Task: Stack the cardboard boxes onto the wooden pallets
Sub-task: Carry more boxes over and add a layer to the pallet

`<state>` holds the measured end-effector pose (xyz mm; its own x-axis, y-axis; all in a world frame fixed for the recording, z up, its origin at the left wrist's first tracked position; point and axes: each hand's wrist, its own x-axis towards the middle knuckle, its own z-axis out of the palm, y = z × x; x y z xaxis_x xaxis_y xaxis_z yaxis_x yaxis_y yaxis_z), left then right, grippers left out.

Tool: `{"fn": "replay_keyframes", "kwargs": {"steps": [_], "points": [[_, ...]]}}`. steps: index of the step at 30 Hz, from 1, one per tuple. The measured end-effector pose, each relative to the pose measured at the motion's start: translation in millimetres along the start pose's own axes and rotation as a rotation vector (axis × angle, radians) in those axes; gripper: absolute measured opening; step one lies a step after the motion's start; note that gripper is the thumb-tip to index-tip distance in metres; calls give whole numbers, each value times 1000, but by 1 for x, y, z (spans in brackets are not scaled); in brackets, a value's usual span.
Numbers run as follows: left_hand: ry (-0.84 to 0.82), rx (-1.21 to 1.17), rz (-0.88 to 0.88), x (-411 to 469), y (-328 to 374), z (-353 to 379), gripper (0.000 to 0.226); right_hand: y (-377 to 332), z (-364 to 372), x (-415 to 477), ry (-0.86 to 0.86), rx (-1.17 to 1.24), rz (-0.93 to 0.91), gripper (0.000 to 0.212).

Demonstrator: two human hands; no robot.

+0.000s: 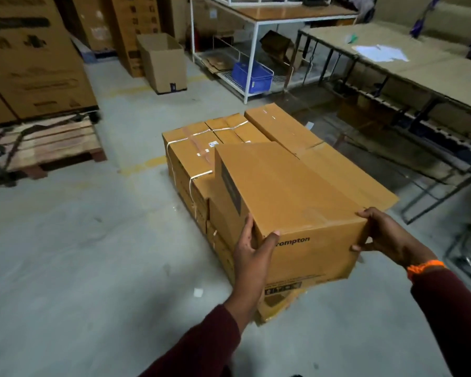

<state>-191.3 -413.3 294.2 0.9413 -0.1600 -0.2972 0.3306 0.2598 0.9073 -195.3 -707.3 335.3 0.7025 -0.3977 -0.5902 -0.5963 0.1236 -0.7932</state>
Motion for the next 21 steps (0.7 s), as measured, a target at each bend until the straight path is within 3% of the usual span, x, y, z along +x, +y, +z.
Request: {"fn": "replay_keyframes", "kwargs": {"steps": [3,13,16,21], "points": [[52,43,-77,31,-26,26,84,-3,-26,62,-12,-37,35,45],[257,127,-348,80,-108,136,65,11,-91,207,-109,-147,126,27],[319,135,-394,90,-112,159,43,19,-110,235,-161,-196,138,28],[398,188,-423,91,-133,183,37,39,-134,265,-236,-250,129,32]]}}
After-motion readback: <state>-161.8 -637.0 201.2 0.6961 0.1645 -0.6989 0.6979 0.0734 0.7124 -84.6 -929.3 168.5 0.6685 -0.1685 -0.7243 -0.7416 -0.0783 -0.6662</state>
